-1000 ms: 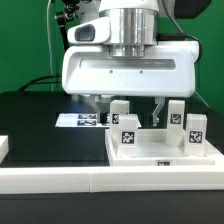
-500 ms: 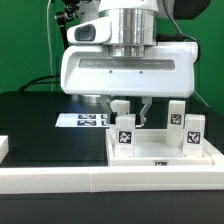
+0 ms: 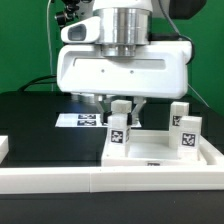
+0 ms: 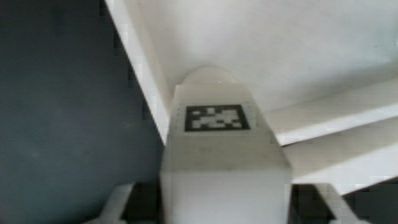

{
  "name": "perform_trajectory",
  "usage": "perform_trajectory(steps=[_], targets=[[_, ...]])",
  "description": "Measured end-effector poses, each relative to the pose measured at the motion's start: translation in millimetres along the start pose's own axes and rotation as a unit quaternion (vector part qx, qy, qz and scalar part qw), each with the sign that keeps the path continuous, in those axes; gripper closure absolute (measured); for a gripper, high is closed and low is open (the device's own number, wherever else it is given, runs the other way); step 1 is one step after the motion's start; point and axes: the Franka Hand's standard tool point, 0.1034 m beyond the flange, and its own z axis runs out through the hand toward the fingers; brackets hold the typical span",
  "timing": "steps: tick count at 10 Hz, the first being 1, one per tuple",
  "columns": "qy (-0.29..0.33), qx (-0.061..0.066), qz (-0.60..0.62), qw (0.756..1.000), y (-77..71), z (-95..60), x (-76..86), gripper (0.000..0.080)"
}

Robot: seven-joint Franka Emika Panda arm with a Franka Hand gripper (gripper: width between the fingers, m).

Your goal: Assemble square table

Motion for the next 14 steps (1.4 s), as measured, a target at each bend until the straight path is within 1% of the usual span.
perform_trajectory(steps=[3,4,5,6,7,8,9,12,14], targets=[[0.007,-0.005,0.075,0.997,5.1,0.2,0.2,0.0508],[0.006,-0.005,0.084,0.996,5.6,0.4,0.1,0.0479],[0.007,-0.005,0.084,0.996,5.6,0.4,0.2,0.0291],[0.007,-0.005,0.090,0.996,4.7,-0.5,-0.3,0.0291],[0.007,-0.001,0.104,0.995,0.6,-4.6,-3.4,0.0176],[0.005,0.002,0.127,0.992,-3.9,-8.7,-8.8,0.0176],[0.003,0.004,0.136,0.991,-11.8,-12.5,-12.4,0.0155],[0.001,0.007,0.176,0.984,-28.7,-14.0,-22.2,0.0151],[0.002,0.006,0.170,0.985,-27.4,-12.7,-21.4,0.0151]])
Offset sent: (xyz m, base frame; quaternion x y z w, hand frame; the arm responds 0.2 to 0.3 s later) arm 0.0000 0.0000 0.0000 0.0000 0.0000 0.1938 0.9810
